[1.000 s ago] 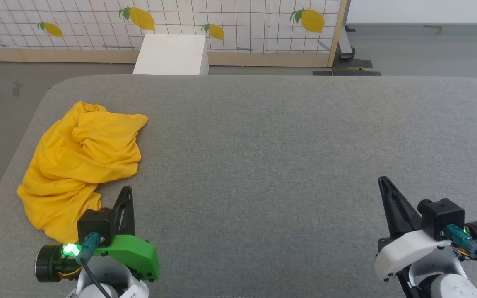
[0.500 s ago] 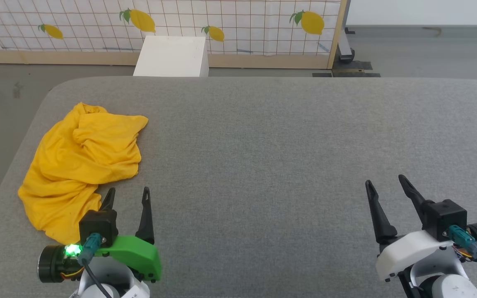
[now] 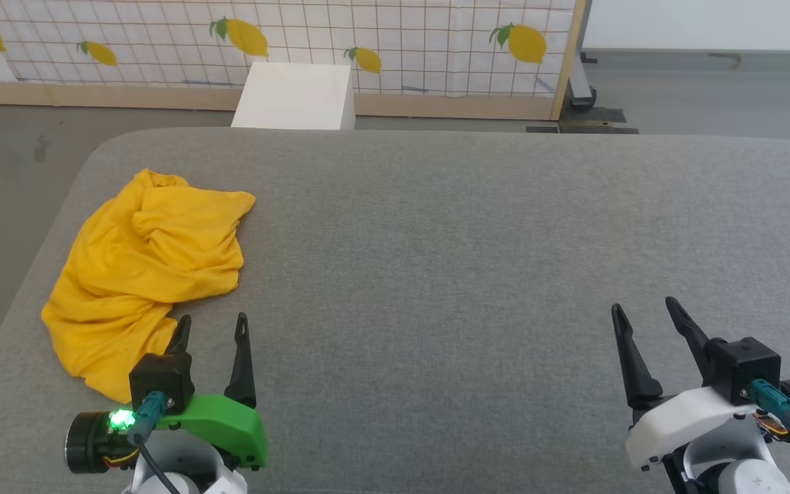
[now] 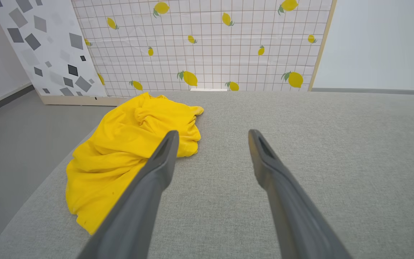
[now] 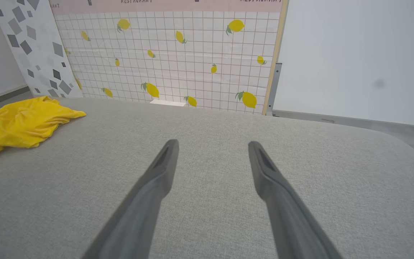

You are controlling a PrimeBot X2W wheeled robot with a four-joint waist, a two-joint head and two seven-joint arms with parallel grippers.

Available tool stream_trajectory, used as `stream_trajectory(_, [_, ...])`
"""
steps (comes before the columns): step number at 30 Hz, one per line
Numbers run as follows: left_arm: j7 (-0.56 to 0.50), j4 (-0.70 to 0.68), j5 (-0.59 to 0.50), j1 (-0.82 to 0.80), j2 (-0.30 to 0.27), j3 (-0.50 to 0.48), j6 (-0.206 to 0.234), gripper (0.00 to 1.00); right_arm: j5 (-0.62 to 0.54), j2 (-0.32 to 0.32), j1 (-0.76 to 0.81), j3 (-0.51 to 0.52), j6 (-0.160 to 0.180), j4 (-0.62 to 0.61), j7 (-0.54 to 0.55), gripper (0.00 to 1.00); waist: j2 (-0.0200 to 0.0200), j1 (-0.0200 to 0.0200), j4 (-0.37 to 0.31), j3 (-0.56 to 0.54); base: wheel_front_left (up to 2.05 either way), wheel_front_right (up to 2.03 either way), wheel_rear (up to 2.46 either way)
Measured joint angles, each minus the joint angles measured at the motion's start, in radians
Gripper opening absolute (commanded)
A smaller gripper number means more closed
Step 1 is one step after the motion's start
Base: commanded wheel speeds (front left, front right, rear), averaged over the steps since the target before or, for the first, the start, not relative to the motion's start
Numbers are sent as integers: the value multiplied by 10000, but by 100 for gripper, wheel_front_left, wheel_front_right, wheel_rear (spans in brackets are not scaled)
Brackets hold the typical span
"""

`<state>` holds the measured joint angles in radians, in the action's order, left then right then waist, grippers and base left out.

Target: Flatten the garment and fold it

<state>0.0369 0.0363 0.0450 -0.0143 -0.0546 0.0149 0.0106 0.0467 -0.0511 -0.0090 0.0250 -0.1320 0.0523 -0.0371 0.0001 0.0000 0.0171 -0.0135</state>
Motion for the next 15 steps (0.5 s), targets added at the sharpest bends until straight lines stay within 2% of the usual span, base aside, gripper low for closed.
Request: stream_trajectory(15, [276, 221, 372, 2, -104, 10, 182, 100, 282, 0, 88, 86, 0, 422, -311, 100, 0, 0, 830, -27, 0, 0, 0])
